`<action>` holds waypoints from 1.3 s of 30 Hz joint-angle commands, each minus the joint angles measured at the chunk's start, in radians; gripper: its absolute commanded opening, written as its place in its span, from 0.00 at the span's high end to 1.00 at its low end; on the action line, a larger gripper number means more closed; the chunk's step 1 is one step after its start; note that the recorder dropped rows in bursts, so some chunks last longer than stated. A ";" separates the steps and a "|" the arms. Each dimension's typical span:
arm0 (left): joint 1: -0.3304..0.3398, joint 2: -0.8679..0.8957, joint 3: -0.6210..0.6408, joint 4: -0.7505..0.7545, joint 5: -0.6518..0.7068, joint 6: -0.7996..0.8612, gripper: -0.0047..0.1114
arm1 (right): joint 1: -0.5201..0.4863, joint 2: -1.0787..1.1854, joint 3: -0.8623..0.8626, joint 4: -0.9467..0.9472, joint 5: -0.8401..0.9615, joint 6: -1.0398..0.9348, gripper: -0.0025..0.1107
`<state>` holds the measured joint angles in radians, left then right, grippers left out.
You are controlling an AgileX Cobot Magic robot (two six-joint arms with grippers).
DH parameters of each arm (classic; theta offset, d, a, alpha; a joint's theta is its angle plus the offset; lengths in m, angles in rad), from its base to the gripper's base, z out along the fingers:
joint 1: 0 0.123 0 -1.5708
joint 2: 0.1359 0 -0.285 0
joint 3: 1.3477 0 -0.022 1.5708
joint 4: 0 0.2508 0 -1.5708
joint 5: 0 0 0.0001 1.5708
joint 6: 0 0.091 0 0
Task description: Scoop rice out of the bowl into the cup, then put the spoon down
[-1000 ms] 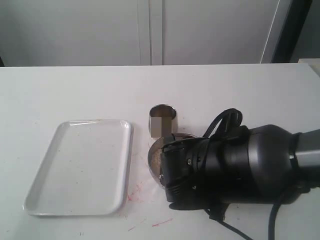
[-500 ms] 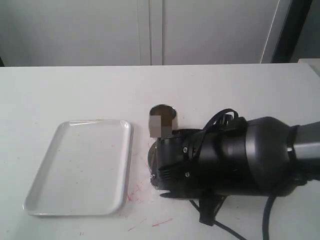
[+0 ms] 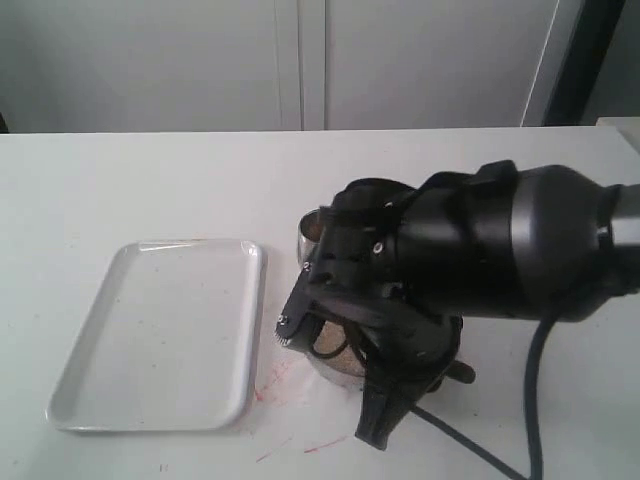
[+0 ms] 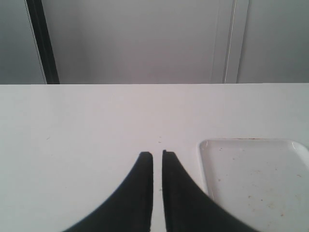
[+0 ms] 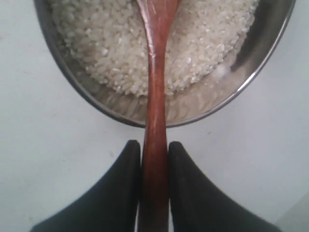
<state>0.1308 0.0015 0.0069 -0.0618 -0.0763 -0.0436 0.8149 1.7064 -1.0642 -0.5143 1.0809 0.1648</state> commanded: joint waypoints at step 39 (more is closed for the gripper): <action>-0.004 -0.001 -0.007 -0.005 -0.006 -0.005 0.84 | -0.187 -0.383 0.352 0.237 -0.434 -0.001 0.98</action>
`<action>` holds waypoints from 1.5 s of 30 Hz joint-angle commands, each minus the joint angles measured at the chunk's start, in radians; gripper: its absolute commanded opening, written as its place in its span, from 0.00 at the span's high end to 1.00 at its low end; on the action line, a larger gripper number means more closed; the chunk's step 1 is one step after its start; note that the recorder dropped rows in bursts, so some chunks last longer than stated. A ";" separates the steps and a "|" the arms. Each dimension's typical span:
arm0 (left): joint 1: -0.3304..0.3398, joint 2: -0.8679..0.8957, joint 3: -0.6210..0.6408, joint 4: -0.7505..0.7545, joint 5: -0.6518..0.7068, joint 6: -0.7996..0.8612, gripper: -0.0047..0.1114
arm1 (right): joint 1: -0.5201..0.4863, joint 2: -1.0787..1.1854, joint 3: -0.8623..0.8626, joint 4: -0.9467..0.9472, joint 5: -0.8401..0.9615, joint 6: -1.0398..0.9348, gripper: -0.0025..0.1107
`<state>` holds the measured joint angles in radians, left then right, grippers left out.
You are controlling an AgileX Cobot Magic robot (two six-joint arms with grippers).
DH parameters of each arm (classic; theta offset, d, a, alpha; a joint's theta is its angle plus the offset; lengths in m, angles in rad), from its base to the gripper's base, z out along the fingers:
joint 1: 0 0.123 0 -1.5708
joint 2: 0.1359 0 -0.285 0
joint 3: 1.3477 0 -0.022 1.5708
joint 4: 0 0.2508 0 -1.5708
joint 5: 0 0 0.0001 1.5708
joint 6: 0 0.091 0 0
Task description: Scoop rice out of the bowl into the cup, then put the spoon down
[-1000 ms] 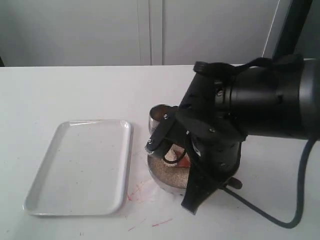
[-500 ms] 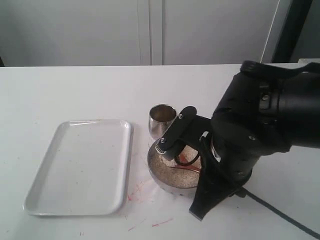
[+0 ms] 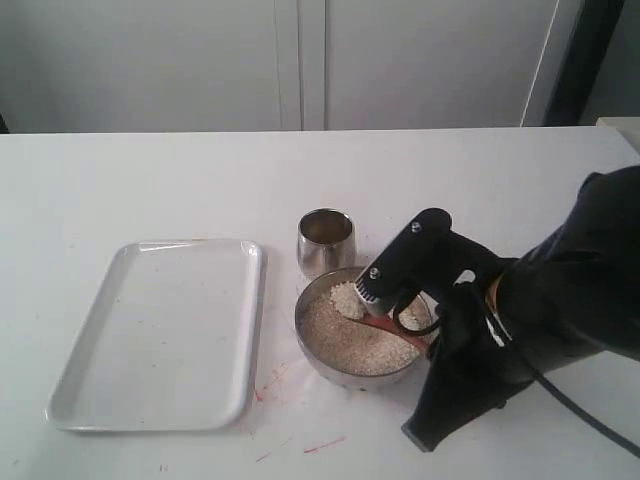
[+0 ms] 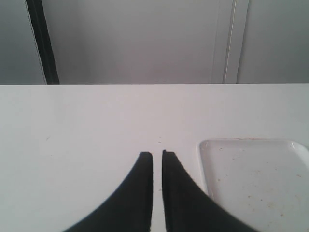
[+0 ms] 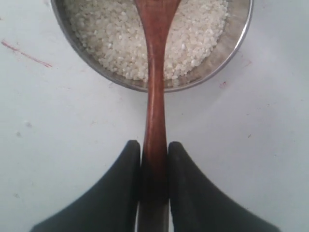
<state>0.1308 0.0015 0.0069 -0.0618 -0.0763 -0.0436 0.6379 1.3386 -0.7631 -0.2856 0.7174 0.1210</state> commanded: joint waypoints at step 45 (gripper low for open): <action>-0.004 -0.001 -0.007 -0.005 -0.006 -0.005 0.84 | -0.010 -0.068 -0.025 -0.056 0.018 0.114 0.98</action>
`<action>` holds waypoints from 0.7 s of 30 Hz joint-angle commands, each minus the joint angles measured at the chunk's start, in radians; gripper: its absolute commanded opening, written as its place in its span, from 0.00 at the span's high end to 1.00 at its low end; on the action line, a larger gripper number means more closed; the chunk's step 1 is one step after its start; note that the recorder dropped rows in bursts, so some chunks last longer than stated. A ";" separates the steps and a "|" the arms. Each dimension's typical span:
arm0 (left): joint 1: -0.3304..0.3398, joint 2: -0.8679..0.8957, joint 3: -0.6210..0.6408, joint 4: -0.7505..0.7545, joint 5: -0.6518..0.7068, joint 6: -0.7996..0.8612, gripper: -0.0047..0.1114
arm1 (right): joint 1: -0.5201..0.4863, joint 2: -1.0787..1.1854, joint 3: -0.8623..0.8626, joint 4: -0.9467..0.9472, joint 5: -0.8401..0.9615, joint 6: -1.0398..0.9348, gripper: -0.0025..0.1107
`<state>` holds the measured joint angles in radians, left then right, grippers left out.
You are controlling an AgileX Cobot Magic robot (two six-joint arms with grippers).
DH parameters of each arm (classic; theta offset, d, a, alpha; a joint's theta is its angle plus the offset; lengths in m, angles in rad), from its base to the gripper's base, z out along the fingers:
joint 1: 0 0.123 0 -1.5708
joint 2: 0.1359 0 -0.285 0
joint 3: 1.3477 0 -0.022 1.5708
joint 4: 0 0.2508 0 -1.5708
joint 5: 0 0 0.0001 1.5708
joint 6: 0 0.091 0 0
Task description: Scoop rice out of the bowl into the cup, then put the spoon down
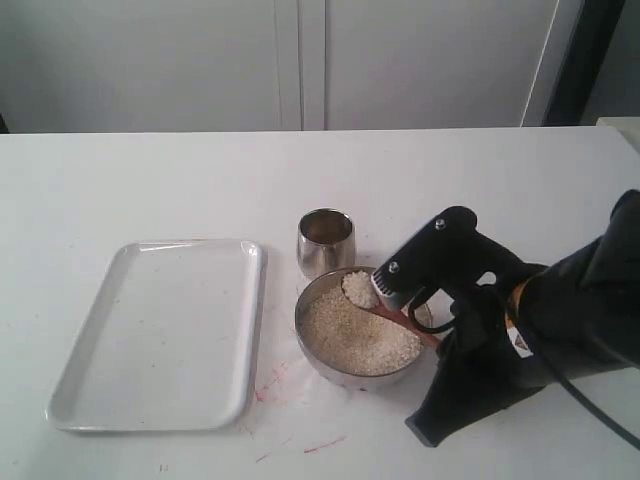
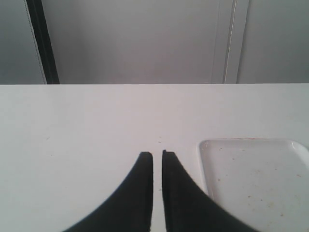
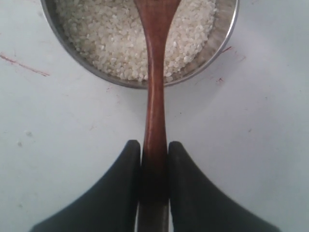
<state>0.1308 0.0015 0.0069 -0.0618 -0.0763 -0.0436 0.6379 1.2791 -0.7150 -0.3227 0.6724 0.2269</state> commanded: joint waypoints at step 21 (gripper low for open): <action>-0.004 -0.001 -0.007 -0.005 -0.006 -0.005 0.84 | -0.010 0.298 -0.454 0.001 0.236 -0.073 0.98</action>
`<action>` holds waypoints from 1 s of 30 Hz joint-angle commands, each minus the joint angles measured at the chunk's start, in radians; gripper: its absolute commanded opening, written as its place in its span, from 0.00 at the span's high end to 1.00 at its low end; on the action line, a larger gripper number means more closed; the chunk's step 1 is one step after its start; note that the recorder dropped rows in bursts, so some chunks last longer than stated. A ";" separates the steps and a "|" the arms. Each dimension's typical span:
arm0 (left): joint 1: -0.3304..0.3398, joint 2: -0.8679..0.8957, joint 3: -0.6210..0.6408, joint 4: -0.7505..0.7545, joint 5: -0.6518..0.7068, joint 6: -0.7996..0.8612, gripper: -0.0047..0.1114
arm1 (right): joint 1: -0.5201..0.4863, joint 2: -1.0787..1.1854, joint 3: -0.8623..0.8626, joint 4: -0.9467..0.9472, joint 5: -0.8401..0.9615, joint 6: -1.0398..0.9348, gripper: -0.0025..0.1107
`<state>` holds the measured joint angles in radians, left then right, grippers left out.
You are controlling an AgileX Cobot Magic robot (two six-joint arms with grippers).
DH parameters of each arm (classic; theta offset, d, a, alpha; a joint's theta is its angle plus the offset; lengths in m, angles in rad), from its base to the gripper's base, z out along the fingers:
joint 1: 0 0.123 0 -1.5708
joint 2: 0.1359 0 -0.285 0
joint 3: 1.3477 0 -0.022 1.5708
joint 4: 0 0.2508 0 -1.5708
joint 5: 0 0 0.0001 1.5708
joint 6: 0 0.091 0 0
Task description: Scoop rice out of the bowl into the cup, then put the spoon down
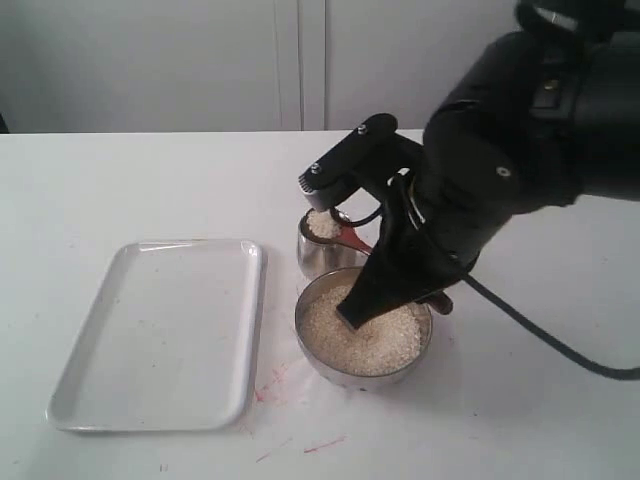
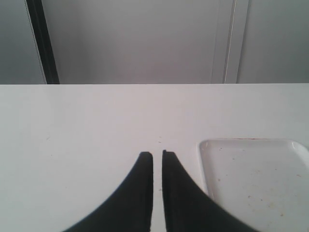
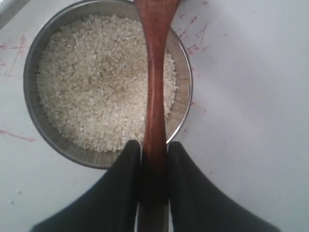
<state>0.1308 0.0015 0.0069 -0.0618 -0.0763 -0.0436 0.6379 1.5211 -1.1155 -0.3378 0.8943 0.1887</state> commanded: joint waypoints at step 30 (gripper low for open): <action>-0.004 -0.001 -0.007 -0.005 -0.006 -0.005 0.84 | -0.132 0.237 -0.226 -0.057 0.058 -0.147 0.98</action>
<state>0.1308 0.0015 0.0069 -0.0618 -0.0763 -0.0436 0.4892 1.7559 -1.3336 -0.3524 0.9354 0.0456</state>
